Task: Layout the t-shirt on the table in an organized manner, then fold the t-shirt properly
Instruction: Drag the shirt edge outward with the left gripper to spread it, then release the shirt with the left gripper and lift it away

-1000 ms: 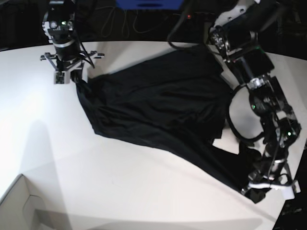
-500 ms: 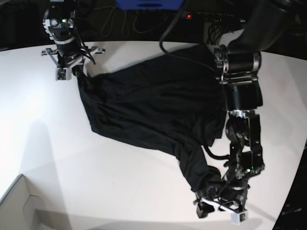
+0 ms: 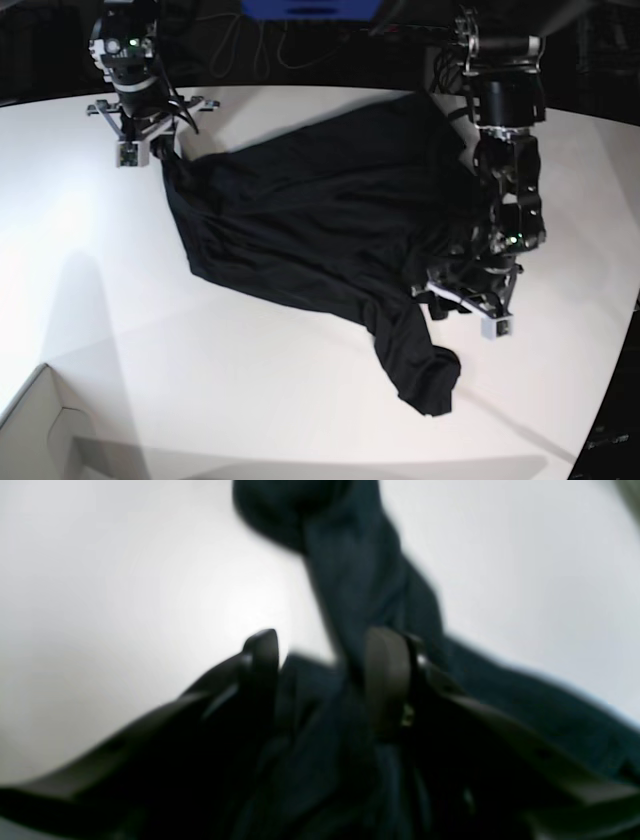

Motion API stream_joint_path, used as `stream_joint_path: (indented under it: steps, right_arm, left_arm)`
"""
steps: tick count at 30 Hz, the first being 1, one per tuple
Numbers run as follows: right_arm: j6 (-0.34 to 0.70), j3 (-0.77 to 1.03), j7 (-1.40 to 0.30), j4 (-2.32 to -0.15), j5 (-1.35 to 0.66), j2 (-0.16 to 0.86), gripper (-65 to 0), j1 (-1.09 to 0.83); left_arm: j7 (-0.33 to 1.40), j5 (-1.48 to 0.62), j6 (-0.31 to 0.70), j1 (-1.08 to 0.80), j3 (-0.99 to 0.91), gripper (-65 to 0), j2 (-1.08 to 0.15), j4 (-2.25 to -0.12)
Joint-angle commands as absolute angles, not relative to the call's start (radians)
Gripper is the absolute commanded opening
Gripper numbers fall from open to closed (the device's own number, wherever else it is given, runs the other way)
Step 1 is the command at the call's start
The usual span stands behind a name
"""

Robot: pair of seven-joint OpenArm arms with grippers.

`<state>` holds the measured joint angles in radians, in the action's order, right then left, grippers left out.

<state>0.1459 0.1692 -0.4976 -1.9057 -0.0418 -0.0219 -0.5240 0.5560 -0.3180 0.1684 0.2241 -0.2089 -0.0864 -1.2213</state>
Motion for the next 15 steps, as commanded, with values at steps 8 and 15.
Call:
stream_joint_path:
  steps: [8,15]
  right_arm:
    - [0.156,0.166,-0.476,-1.922,-0.05,-0.022,-65.0,-0.516]
    - [0.156,0.166,-0.476,-1.922,-0.05,-0.022,-65.0,-0.515]
  left_arm:
    - [0.532,-0.32,0.174,0.246,-0.208,-38.3,-0.093,-1.144]
    - [0.532,-0.323,0.176,0.246,-0.173,-50.3,-0.097,-1.092]
